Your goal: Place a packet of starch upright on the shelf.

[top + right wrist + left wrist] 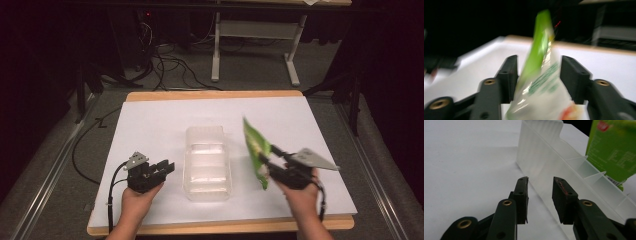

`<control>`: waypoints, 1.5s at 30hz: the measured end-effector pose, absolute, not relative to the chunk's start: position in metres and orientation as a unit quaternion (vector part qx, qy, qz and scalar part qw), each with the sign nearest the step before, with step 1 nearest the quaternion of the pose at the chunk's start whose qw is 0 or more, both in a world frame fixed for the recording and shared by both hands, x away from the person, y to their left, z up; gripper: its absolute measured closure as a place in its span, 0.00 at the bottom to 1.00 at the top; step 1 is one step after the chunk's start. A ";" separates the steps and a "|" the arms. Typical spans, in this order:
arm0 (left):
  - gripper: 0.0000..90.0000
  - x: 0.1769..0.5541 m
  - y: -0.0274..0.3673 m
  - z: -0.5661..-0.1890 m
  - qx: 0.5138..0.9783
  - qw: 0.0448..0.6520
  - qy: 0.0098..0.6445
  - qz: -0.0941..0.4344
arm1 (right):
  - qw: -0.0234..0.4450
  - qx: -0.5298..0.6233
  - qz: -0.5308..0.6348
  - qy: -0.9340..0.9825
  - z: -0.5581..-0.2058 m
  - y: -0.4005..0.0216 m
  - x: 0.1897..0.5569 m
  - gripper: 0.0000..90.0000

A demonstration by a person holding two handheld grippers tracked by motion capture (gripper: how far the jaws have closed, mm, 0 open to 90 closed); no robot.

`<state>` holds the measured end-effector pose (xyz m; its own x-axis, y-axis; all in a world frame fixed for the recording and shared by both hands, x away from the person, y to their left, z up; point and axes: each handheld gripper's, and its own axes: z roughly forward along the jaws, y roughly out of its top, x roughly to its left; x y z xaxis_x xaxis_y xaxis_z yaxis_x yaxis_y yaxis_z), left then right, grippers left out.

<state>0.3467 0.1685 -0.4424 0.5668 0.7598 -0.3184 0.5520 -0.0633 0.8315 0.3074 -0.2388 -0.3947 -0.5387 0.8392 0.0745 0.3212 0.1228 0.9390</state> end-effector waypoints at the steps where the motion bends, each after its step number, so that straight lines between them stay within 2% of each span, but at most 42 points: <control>1: 0.73 0.346 0.169 -0.442 0.722 0.511 0.456 0.102 | 0.253 0.392 0.475 0.746 -0.403 -0.219 0.311 1.00; 2: 0.73 0.345 0.170 -0.441 0.720 0.514 0.454 0.104 | 0.261 0.368 0.445 0.774 -0.413 -0.194 0.316 1.00; 4: 0.73 0.344 0.170 -0.440 0.721 0.515 0.451 0.105 | 0.258 0.368 0.449 0.772 -0.415 -0.188 0.317 1.00; 9: 0.73 0.346 0.170 -0.441 0.723 0.513 0.451 0.103 | 0.234 0.394 0.472 0.753 -0.416 -0.200 0.320 1.00; 21: 0.74 0.344 0.169 -0.440 0.725 0.513 0.447 0.108 | 0.237 0.402 0.496 0.733 -0.411 -0.213 0.319 1.00; 35: 0.73 0.345 0.169 -0.441 0.727 0.510 0.446 0.109 | 0.275 0.441 0.536 0.665 -0.387 -0.260 0.314 1.00; 45: 0.73 0.345 0.168 -0.441 0.728 0.509 0.446 0.110 | 0.308 0.490 0.550 0.602 -0.379 -0.314 0.305 1.00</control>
